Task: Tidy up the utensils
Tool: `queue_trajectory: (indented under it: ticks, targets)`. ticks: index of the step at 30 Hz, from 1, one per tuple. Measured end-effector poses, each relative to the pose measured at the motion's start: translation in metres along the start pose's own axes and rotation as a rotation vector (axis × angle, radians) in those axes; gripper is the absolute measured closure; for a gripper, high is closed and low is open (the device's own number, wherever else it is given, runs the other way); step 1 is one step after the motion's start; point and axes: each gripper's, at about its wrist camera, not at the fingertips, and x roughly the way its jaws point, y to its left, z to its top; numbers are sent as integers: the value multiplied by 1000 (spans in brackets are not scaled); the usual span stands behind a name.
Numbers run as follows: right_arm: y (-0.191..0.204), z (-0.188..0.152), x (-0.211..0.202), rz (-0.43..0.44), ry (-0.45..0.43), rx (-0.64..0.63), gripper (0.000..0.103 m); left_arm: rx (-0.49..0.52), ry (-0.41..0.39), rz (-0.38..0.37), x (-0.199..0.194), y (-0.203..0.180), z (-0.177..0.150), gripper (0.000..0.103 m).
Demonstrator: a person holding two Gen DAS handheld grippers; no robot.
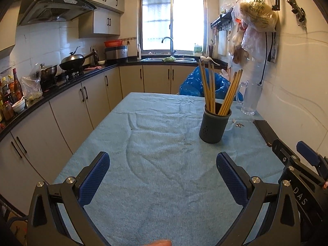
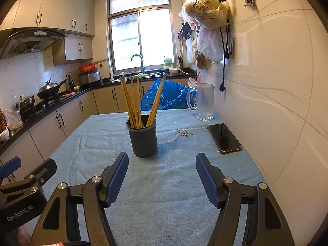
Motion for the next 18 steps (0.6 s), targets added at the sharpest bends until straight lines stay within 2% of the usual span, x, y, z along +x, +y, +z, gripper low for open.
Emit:
queue_trajectory:
  ticks: [18]
  targets:
    - [2, -4, 7, -24, -1, -27, 28, 5, 57, -33, 15, -1, -6, 0]
